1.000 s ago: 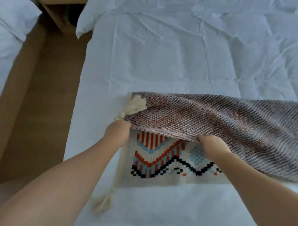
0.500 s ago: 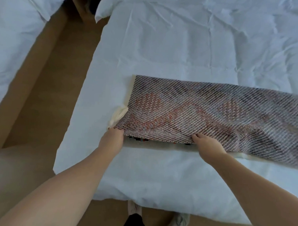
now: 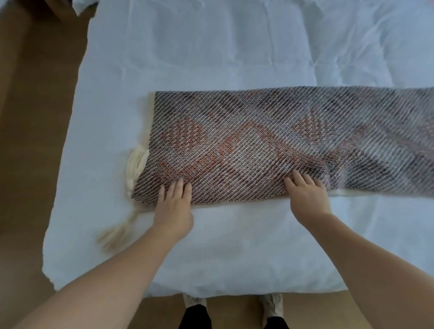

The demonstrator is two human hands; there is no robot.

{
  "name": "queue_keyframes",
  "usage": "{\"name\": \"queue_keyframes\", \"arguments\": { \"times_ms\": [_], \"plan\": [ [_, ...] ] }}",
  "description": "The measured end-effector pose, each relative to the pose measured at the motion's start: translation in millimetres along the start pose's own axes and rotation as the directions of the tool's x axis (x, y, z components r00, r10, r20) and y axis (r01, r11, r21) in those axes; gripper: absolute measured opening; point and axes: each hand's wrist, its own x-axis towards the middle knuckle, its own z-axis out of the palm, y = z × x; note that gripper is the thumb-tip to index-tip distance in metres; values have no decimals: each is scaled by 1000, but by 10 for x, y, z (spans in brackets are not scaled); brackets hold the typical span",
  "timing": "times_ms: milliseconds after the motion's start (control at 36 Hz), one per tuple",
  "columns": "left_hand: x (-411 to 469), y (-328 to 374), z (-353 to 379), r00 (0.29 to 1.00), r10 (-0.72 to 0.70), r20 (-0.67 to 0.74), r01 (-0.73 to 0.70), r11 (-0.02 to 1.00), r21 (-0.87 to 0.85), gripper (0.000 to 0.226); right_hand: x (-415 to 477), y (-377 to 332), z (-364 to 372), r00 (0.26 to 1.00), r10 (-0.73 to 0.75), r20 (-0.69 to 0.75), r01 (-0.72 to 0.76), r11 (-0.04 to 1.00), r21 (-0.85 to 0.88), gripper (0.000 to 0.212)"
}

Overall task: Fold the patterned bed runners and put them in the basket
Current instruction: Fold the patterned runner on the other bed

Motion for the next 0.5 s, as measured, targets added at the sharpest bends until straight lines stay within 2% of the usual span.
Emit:
{"name": "queue_keyframes", "arguments": {
  "times_ms": [111, 222, 333, 500],
  "plan": [
    [185, 556, -55, 991, 127, -37, -129, 989, -73, 73, 1, 257, 87, 998, 59, -33, -58, 998, 15, 54],
    [331, 1184, -52, 973, 216, -81, -224, 969, -101, 74, -13, 680, 286, 990, 138, -30, -137, 990, 46, 64],
    [531, 1798, -37, 948, 291, -126, -301, 951, -71, 75, 19, 1184, 454, 978, 205, -29, -201, 974, 106, 65],
    [756, 2574, -55, 946, 303, -117, -314, 945, -88, 89, 122, 1746, 663, 992, 127, -20, -124, 986, 109, 70]
  ]
}}
